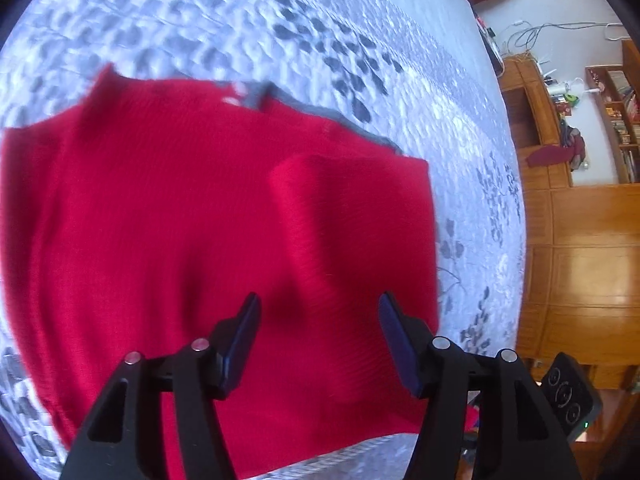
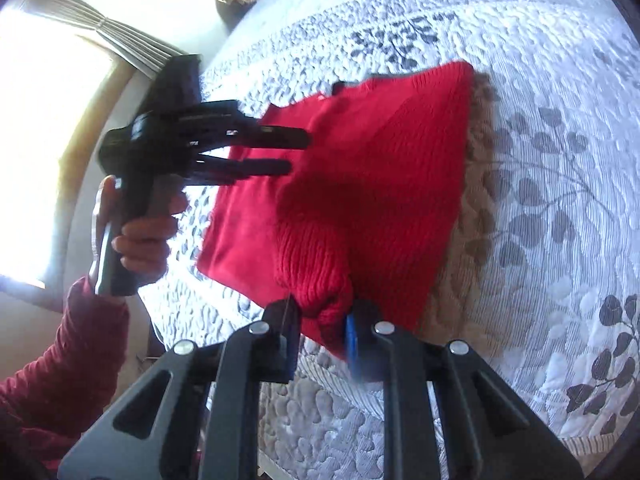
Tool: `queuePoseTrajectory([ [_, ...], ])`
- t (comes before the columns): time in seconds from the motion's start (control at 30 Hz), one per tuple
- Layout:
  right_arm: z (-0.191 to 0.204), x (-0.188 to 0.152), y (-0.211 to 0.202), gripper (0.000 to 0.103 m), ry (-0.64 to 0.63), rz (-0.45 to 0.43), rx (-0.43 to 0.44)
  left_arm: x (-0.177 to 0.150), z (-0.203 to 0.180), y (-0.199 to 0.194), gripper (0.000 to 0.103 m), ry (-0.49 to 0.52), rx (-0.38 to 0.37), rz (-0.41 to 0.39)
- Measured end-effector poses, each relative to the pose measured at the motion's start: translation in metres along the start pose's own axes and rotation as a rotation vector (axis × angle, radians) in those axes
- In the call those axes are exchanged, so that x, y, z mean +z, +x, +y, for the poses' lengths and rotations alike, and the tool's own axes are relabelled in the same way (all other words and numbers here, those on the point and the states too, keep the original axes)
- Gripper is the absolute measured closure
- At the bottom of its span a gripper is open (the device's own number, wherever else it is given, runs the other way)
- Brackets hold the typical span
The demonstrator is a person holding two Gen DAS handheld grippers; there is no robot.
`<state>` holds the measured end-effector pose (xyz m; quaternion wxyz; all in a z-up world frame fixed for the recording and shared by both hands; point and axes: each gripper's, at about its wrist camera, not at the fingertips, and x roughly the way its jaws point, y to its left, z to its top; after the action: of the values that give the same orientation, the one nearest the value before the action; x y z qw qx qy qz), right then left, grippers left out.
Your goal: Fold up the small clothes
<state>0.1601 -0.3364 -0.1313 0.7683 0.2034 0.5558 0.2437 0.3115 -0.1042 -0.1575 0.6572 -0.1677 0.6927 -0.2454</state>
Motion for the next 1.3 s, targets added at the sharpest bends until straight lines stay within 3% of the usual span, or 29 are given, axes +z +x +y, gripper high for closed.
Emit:
queuePoseTrajectory([
  [0.17, 0.006, 0.005, -0.010, 0.086, -0.010, -0.040, 0.020, 0.005, -0.008, 0.025, 0.041, -0.033, -0.009, 0.057],
  [0.43, 0.007, 0.000, -0.017, 0.086, -0.028, -0.059, 0.034, 0.018, -0.020, 0.035, 0.044, -0.055, -0.109, 0.057],
  [0.47, 0.007, -0.001, -0.018, 0.086, -0.027, -0.064, 0.041, 0.020, -0.023, 0.037, 0.048, -0.049, -0.112, 0.051],
  [0.53, 0.007, -0.002, -0.019, 0.086, -0.027, -0.065, 0.045, 0.023, -0.025, 0.039, 0.078, -0.052, -0.098, 0.038],
  [0.63, 0.012, -0.002, -0.016, 0.086, -0.031, -0.061, 0.039, 0.024, -0.026, 0.036, 0.084, -0.055, -0.114, 0.012],
  [0.9, 0.057, 0.003, 0.008, 0.086, -0.114, -0.044, 0.035, 0.022, -0.041, -0.025, 0.085, 0.121, -0.065, -0.128],
  [1.07, 0.097, 0.017, 0.037, 0.086, -0.168, -0.026, 0.058, 0.028, -0.022, -0.070, 0.085, 0.135, -0.023, -0.195],
  [1.3, 0.145, 0.037, 0.093, 0.086, -0.218, 0.035, 0.107, 0.034, 0.037, -0.118, 0.088, 0.100, 0.044, -0.267],
])
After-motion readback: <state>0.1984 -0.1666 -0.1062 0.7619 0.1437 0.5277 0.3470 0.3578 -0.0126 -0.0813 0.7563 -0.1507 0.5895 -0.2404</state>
